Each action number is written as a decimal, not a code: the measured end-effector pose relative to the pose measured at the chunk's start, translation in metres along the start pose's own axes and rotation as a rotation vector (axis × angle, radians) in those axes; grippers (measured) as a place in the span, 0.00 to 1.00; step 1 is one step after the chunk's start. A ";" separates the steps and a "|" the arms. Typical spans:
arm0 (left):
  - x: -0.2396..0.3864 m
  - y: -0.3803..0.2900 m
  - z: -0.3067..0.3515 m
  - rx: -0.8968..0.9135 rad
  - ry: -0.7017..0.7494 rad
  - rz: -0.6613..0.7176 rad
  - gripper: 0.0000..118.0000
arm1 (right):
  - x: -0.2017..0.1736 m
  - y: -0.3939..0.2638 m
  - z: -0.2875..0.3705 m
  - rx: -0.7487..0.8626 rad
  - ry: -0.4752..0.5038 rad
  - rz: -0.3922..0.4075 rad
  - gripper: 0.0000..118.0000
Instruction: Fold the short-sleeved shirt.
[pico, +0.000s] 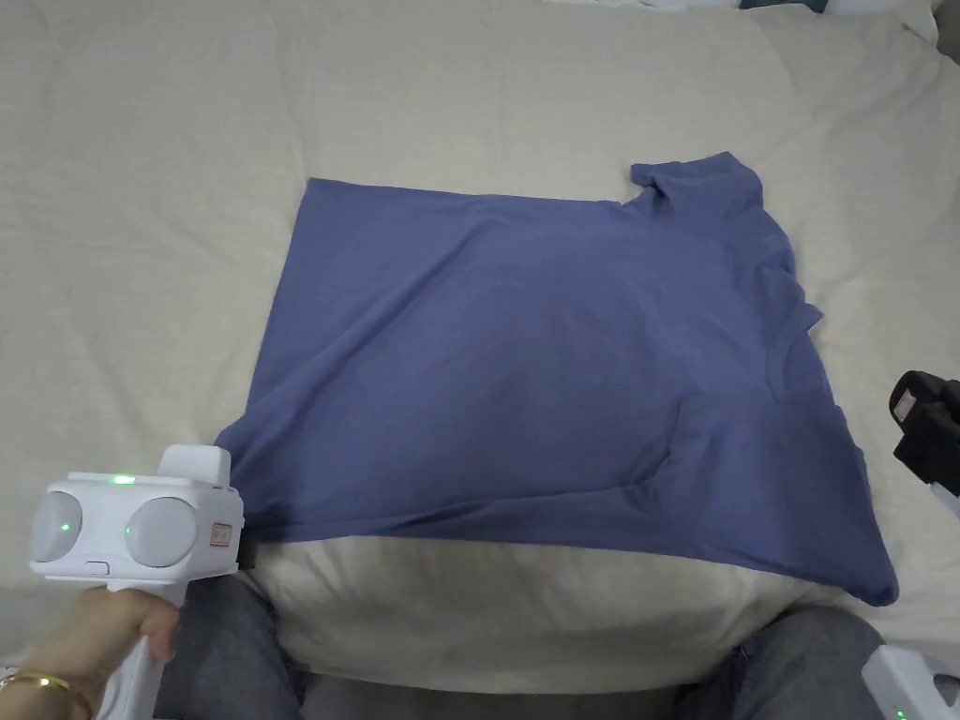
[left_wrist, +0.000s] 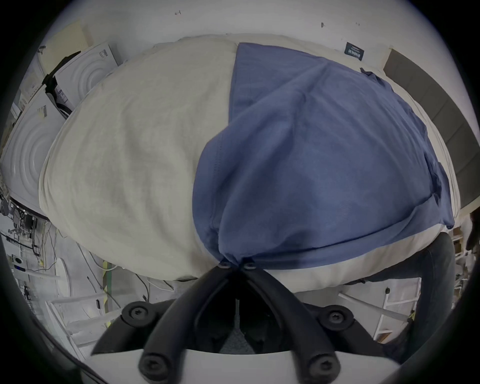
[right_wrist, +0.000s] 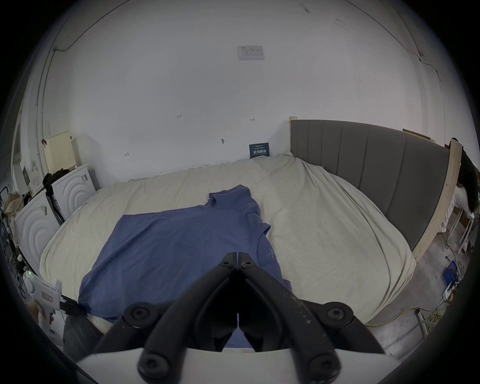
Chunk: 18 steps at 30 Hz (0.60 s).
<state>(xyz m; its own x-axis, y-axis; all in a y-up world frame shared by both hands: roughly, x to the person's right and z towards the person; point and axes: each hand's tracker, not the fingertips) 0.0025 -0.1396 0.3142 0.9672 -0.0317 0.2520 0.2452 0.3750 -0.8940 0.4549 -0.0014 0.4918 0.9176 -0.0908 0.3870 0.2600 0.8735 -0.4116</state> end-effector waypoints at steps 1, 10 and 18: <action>0.002 0.000 0.004 0.005 0.004 0.001 0.01 | 0.000 -0.001 0.000 -0.002 -0.001 0.002 0.01; -0.012 0.011 0.071 0.226 -0.054 0.125 0.01 | 0.039 -0.015 -0.025 -0.277 0.009 -0.027 0.85; -0.007 0.019 0.080 0.255 -0.048 0.120 0.01 | 0.065 -0.064 -0.069 -0.558 -0.102 0.045 0.96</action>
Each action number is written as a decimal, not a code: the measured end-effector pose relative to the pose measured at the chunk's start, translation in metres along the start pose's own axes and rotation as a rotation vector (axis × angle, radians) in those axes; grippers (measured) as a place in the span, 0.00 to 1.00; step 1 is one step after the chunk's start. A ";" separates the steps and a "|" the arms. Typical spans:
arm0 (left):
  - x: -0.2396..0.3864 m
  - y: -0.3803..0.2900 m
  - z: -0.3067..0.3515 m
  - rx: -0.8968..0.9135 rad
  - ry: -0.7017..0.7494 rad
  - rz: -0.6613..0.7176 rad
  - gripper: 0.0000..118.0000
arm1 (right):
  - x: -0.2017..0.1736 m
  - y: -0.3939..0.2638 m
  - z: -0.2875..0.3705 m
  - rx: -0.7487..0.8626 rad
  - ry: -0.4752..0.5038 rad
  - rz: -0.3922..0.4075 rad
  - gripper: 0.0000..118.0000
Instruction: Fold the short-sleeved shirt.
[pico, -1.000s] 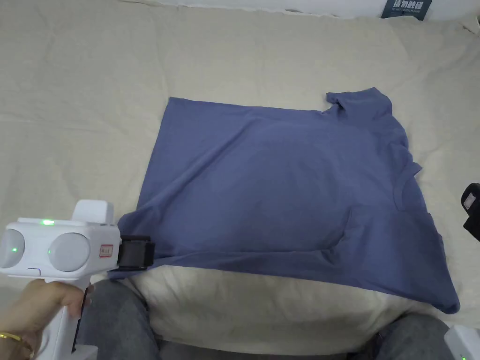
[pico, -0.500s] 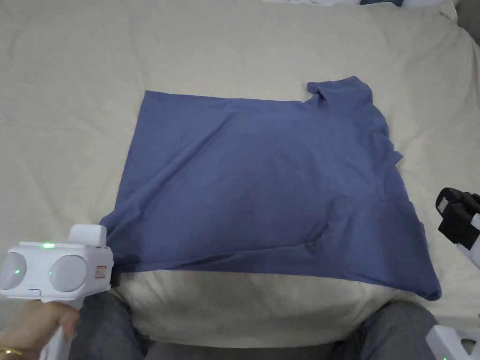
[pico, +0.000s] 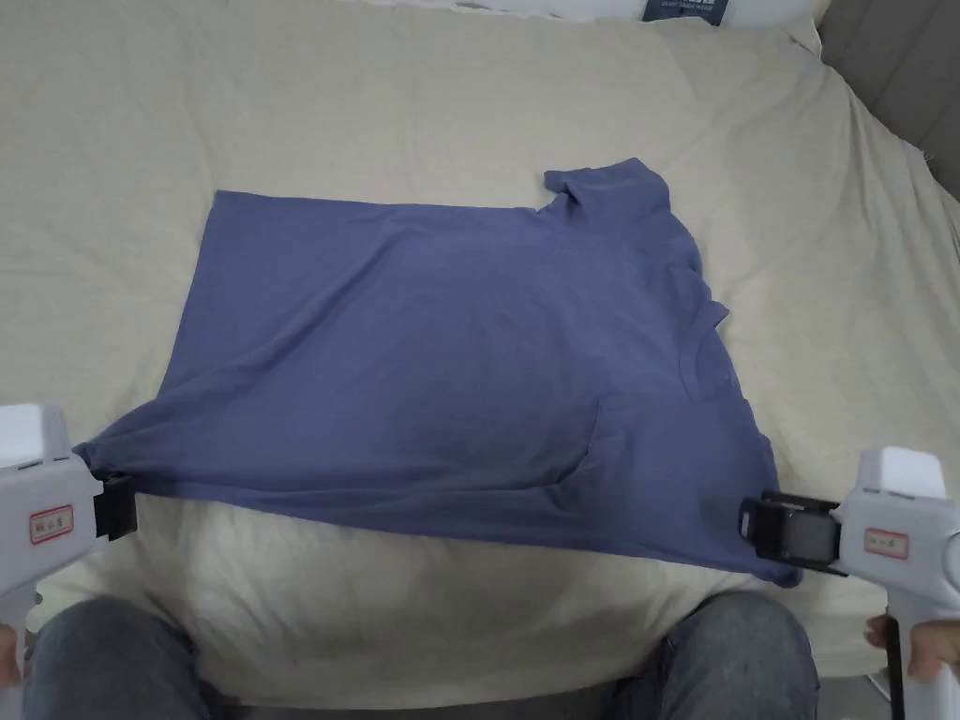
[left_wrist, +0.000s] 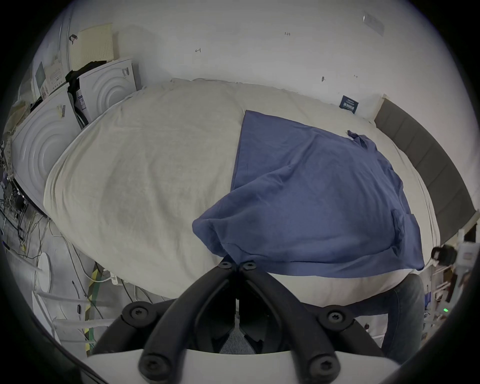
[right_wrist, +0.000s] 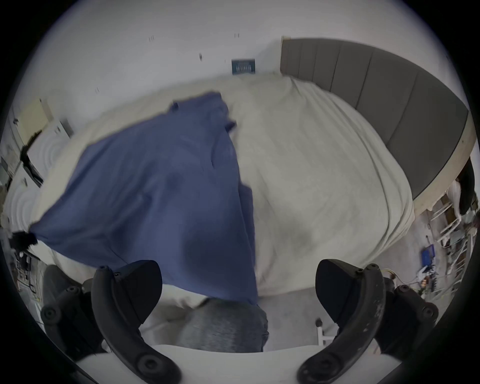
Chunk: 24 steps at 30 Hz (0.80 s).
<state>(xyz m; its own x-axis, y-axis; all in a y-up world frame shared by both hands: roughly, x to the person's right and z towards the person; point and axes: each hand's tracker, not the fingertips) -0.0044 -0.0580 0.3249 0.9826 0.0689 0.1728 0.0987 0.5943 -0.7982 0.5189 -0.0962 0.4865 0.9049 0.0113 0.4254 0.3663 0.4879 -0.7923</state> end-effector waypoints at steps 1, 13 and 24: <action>0.001 0.000 -0.001 -0.004 0.003 0.002 0.01 | -0.001 -0.003 -0.006 -0.022 0.004 0.009 0.96; -0.002 0.005 -0.003 -0.056 0.011 0.035 0.01 | 0.008 0.015 0.016 -0.065 0.128 -0.059 0.06; 0.006 0.117 -0.036 0.053 -0.038 0.113 0.01 | 0.003 0.158 0.022 0.095 0.136 -0.184 0.06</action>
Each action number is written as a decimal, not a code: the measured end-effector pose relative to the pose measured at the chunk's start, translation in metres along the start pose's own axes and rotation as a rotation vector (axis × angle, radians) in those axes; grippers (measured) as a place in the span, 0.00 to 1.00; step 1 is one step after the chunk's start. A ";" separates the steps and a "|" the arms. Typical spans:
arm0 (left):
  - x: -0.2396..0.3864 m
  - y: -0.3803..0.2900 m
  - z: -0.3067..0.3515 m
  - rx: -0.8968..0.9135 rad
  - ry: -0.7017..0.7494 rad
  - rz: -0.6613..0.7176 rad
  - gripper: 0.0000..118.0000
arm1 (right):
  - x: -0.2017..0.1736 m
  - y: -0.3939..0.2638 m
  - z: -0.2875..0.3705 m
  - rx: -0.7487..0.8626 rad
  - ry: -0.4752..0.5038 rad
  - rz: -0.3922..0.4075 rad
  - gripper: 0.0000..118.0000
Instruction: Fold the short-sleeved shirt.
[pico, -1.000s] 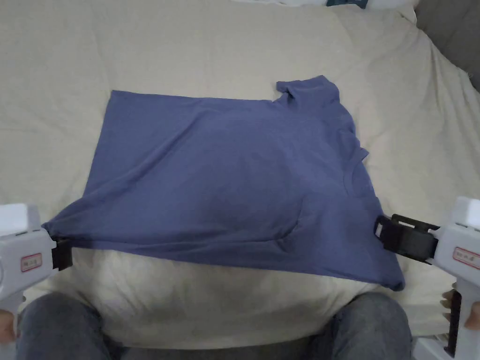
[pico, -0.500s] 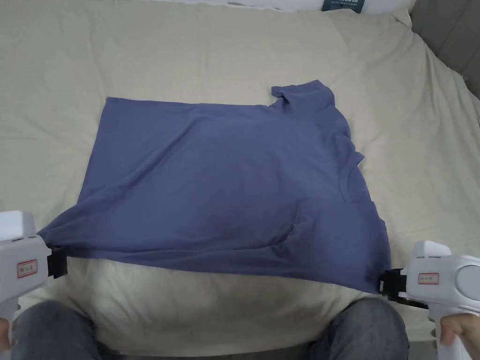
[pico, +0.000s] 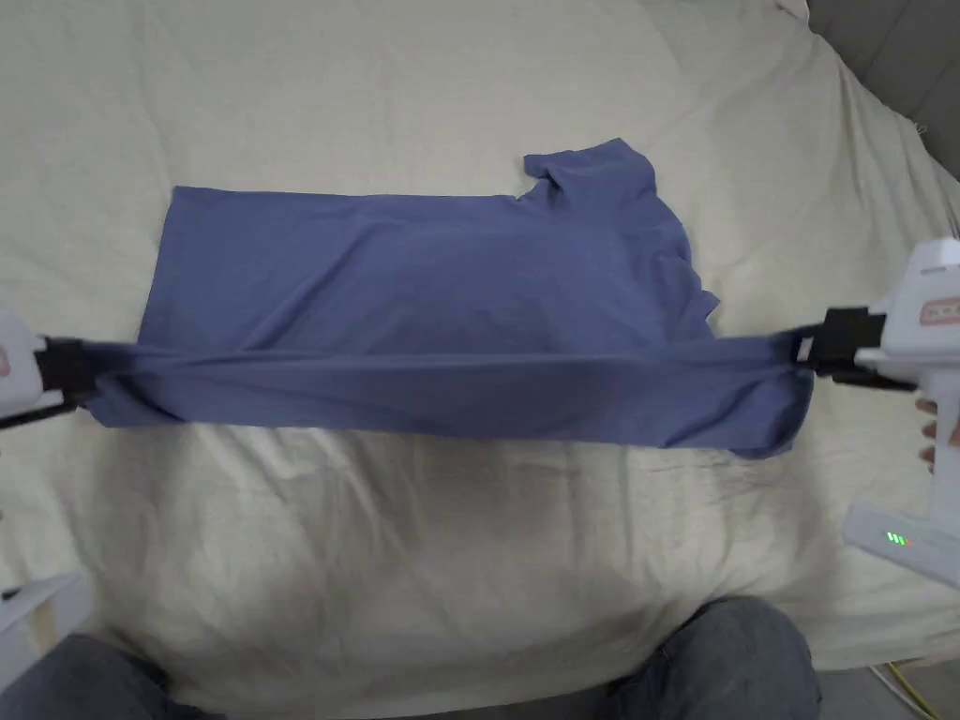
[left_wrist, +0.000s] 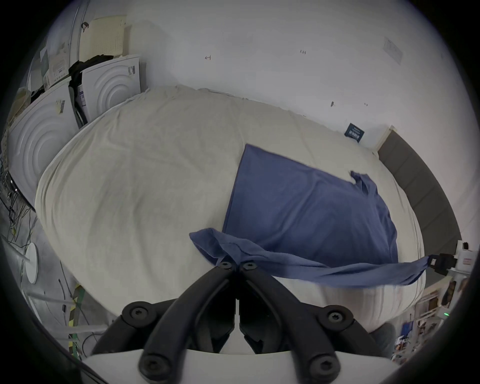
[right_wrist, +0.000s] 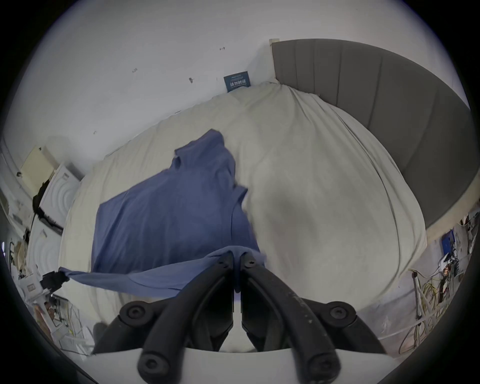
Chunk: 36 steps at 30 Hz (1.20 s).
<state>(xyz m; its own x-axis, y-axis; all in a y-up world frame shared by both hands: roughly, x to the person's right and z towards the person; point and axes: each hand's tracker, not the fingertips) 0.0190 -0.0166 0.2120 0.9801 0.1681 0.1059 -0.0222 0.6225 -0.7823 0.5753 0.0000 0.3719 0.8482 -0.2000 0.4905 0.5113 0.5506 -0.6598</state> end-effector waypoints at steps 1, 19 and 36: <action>0.003 0.010 -0.010 0.000 0.000 0.002 0.01 | -0.004 0.010 -0.011 0.002 -0.015 -0.008 0.06; 0.022 0.058 -0.107 0.138 0.212 -0.075 0.98 | -0.027 0.059 -0.115 0.052 -0.157 0.067 0.88; 0.074 -0.024 0.098 0.752 0.161 -0.303 0.17 | -0.082 -0.062 0.119 0.751 0.012 0.254 0.33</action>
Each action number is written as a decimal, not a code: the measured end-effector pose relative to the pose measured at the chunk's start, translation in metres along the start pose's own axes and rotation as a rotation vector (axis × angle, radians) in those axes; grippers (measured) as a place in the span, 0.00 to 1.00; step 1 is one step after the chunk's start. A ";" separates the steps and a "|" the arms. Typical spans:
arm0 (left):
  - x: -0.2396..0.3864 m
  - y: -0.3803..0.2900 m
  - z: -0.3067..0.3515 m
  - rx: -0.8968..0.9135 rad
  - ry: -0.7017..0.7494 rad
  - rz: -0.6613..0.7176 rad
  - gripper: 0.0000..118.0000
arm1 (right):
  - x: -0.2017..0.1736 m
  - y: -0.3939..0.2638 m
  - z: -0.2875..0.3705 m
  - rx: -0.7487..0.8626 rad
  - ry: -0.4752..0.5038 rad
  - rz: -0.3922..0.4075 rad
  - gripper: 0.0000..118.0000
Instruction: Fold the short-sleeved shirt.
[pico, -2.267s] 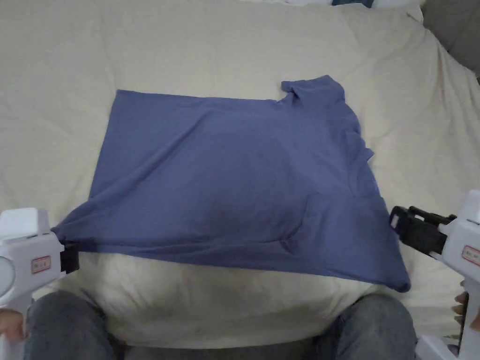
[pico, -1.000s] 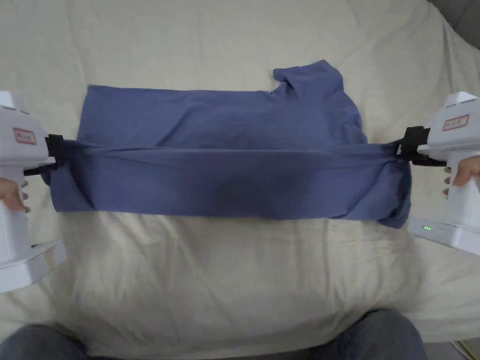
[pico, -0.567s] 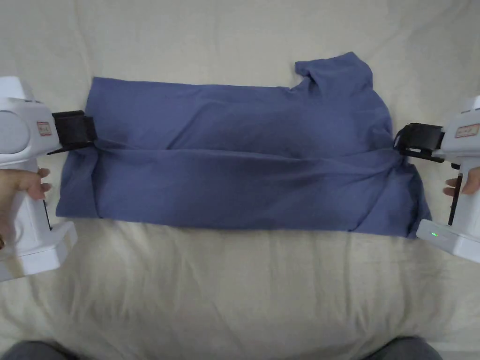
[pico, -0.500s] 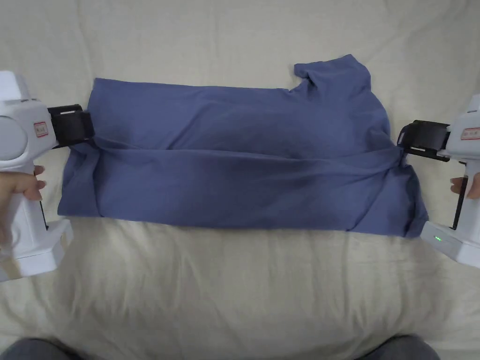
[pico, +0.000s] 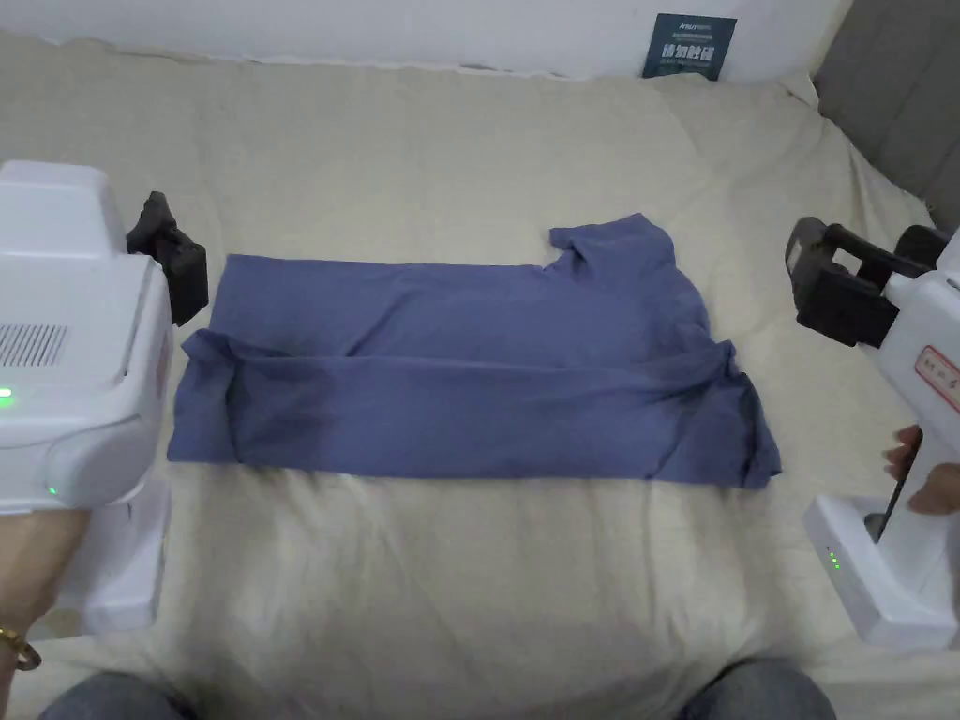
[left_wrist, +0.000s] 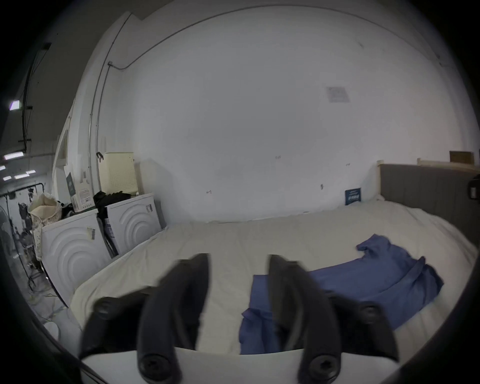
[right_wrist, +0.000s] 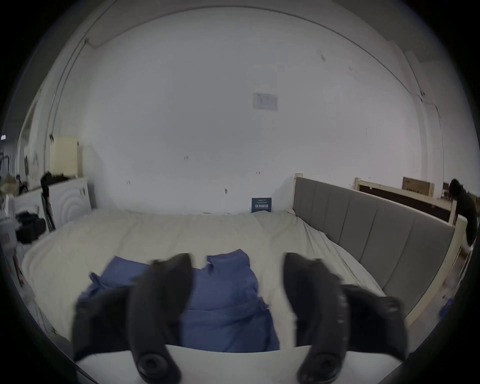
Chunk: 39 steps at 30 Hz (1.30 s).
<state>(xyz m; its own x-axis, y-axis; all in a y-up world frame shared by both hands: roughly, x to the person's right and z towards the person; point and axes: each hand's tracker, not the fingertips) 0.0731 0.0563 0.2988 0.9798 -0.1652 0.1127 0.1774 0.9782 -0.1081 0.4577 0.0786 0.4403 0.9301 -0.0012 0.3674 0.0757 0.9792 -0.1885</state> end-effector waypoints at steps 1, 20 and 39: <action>0.000 0.001 0.006 0.003 -0.016 0.016 0.13 | -0.002 0.001 0.005 -0.006 0.004 -0.003 0.33; -0.030 -0.047 -0.105 -0.717 -0.207 0.102 1.00 | -0.009 -0.015 0.014 -0.060 0.052 0.022 0.01; -0.010 -0.144 -0.167 -0.985 -0.211 0.056 0.05 | -0.010 -0.058 -0.055 -0.296 0.010 0.062 0.01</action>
<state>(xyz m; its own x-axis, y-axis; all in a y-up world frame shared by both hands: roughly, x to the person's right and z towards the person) 0.0535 -0.1038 0.1483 0.9697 -0.0034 0.2444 0.2222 0.4285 -0.8758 0.4639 0.0109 0.3979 0.9396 0.0535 0.3380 0.1187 0.8755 -0.4684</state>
